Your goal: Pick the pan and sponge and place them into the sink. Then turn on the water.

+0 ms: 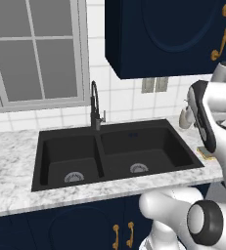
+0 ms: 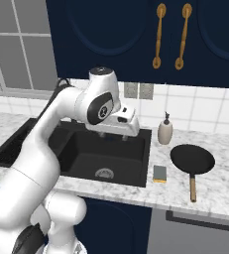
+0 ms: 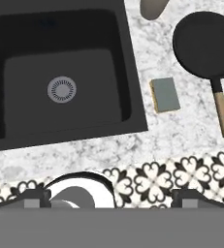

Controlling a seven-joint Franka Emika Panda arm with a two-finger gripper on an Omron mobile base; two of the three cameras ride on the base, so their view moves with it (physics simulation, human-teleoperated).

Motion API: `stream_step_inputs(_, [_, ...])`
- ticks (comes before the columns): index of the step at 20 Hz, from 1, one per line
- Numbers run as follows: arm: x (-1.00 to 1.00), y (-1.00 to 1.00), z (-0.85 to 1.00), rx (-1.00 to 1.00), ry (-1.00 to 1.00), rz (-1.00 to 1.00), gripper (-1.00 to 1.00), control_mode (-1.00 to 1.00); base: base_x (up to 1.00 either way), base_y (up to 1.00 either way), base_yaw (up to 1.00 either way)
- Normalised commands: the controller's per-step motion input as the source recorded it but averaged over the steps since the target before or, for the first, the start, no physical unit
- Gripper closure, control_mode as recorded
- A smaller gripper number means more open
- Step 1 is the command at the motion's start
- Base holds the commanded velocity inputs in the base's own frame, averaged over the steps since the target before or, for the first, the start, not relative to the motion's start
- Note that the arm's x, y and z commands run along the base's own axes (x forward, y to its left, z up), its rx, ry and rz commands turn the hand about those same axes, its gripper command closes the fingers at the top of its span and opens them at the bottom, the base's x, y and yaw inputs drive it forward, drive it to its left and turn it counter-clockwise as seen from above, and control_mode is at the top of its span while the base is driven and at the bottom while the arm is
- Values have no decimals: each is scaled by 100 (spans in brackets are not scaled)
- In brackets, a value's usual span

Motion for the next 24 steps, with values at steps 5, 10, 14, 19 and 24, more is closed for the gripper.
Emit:
stream_step_inputs(5, [5,-100,-31,0,23,-15,-100,-100,0,0,0])
stream_step_inputs(10, [14,-99,-27,4,22,-10,-100,-100,0,0,0])
stream_step_inputs(14, [1,-84,-16,11,15,0,-100,-100,0,0,0])
stream_step_inputs(19, [16,-75,-34,7,13,0,-100,-100,0,0,0])
stream_step_inputs(24, [10,-18,-39,0,2,0,-100,-100,0,0,0])
